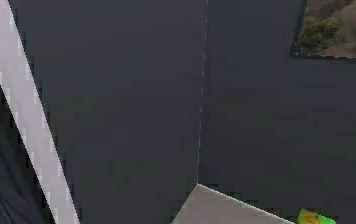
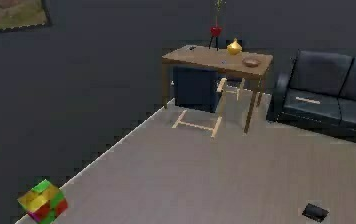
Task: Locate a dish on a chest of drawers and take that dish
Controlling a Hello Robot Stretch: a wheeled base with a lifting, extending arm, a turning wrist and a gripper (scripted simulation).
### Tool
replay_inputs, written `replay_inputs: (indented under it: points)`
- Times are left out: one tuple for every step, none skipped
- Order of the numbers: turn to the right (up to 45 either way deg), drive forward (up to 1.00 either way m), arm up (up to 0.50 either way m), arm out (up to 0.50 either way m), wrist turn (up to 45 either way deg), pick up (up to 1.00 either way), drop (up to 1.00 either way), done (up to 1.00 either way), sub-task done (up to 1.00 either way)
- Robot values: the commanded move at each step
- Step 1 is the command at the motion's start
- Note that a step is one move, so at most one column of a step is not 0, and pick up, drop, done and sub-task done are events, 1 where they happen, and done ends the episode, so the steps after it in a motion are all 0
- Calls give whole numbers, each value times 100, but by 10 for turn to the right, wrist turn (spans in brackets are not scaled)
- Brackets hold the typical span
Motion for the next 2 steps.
replay_inputs:
  points:
    - [-450,0,0,0,0,0,0,0,0]
    - [-300,0,0,0,0,0,0,0,0]
